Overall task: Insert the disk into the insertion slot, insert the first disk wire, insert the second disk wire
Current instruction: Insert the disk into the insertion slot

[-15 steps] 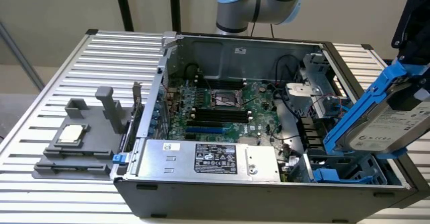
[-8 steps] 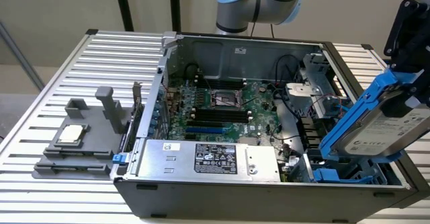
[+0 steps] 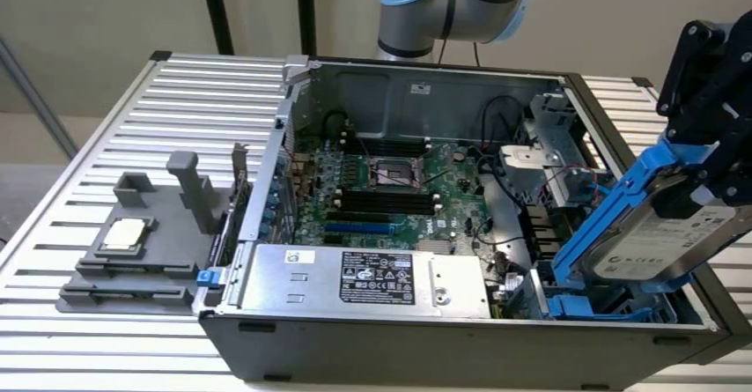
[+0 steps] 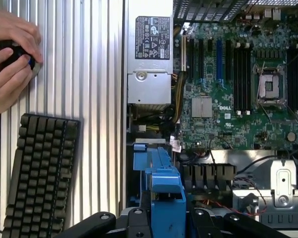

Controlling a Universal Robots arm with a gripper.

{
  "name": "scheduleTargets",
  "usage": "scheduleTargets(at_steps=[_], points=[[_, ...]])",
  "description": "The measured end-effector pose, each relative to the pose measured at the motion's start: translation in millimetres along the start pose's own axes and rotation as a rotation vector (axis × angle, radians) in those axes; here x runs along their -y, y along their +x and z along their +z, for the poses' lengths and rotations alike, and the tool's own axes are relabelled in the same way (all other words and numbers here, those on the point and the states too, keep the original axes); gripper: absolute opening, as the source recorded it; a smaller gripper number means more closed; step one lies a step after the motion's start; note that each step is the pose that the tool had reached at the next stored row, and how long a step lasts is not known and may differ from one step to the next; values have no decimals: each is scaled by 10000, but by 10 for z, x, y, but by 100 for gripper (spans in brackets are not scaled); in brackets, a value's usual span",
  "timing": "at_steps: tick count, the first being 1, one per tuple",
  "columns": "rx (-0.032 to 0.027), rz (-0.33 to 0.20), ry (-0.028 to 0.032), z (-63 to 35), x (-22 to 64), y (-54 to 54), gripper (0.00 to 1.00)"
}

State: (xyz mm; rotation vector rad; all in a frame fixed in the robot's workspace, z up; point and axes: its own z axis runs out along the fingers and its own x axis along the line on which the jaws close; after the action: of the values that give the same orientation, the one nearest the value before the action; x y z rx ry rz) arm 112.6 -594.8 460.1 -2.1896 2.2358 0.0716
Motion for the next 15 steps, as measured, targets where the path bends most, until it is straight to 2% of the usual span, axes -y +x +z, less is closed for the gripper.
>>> scheduleTargets(at_steps=[15], points=[[-4, -181, 37, 92, -26, -3, 32]])
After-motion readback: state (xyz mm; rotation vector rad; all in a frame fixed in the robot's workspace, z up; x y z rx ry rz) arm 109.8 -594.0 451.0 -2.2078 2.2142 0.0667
